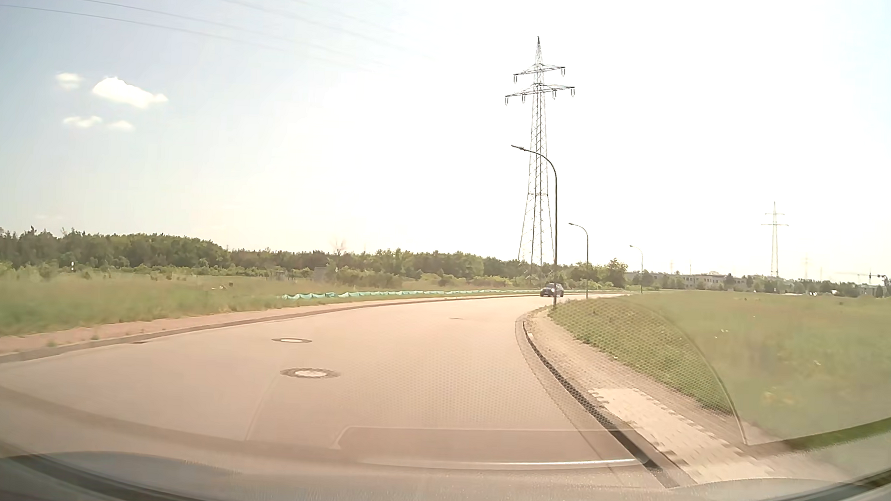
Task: Follow the waypoints while adhering to traffic rules and regulations
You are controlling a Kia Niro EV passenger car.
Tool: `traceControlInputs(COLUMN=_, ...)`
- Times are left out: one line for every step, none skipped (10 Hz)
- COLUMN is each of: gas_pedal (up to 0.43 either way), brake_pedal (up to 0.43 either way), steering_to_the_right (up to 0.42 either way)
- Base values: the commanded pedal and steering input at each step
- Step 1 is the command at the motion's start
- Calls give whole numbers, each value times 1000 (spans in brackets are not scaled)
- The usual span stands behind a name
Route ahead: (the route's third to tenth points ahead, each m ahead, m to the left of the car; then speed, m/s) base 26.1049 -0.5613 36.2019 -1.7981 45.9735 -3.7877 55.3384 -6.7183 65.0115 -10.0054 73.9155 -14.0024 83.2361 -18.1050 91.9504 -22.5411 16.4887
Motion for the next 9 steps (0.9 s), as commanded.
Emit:
traceControlInputs(gas_pedal=79, brake_pedal=0, steering_to_the_right=19)
traceControlInputs(gas_pedal=79, brake_pedal=0, steering_to_the_right=19)
traceControlInputs(gas_pedal=79, brake_pedal=0, steering_to_the_right=19)
traceControlInputs(gas_pedal=79, brake_pedal=0, steering_to_the_right=19)
traceControlInputs(gas_pedal=98, brake_pedal=0, steering_to_the_right=20)
traceControlInputs(gas_pedal=98, brake_pedal=0, steering_to_the_right=21)
traceControlInputs(gas_pedal=98, brake_pedal=0, steering_to_the_right=23)
traceControlInputs(gas_pedal=98, brake_pedal=0, steering_to_the_right=27)
traceControlInputs(gas_pedal=98, brake_pedal=0, steering_to_the_right=30)
